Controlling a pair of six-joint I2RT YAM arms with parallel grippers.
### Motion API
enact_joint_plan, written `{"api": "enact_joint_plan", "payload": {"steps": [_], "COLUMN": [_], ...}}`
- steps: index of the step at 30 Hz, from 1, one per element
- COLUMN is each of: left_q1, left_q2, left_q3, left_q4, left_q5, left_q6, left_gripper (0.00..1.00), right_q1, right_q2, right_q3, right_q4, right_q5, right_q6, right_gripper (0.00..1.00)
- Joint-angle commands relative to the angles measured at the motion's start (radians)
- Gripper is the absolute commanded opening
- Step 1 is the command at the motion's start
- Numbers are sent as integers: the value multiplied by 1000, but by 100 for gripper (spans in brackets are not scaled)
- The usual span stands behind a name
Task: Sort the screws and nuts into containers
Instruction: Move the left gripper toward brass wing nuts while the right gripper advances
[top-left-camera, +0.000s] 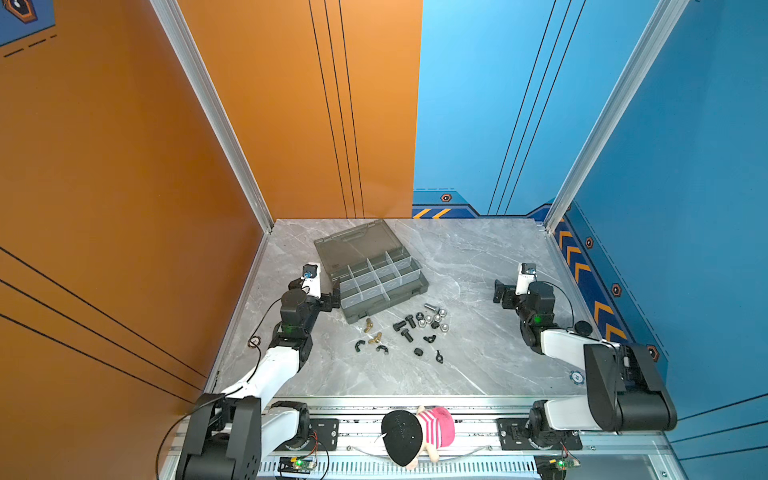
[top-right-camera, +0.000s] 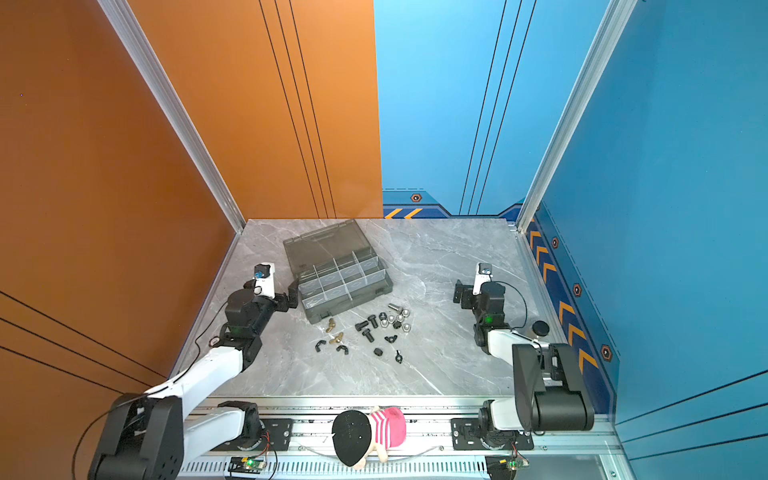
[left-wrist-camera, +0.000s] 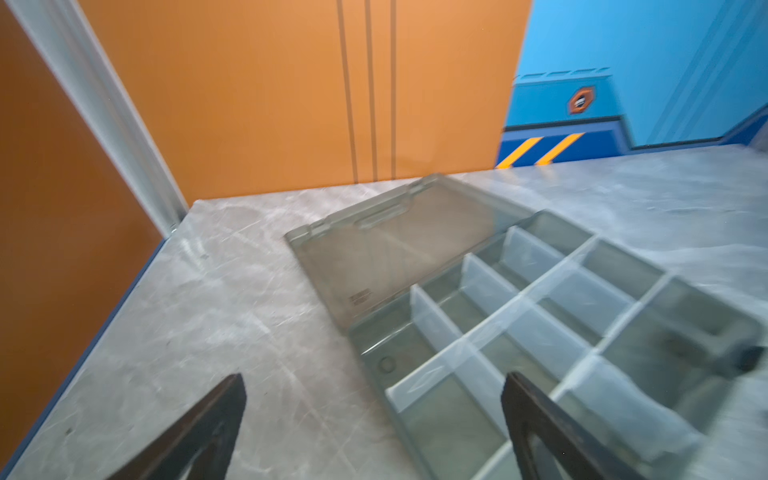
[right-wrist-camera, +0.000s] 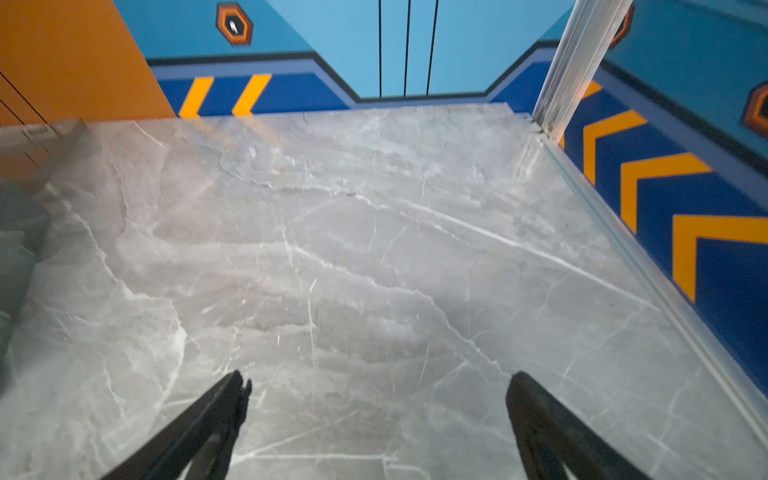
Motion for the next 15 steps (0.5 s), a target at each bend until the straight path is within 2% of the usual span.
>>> {"api": "enact_joint_plan", "payload": {"steps": [1, 5, 9, 15], "left_q1": [-64, -180, -289, -420], "left_q2": [-68, -123, -127, -94], "left_q3": [37, 73, 130, 173], "left_q4": [-169, -328, -530, -666], "left_q5": [22, -15, -64, -115], "left_q6": [-26, -26, -76, -144], "left_gripper": [98, 98, 98, 98], "right_q1": [17, 74, 158, 273], "right_q2": [-95, -133, -120, -81], "right_q3": [106, 234, 342, 415], "right_q4": [-298, -574, -795, -934], "right_q5": [-55, -102, -120, -148], "right_q6": [47, 74, 102, 191], "right_gripper": [99, 99, 99, 99]}}
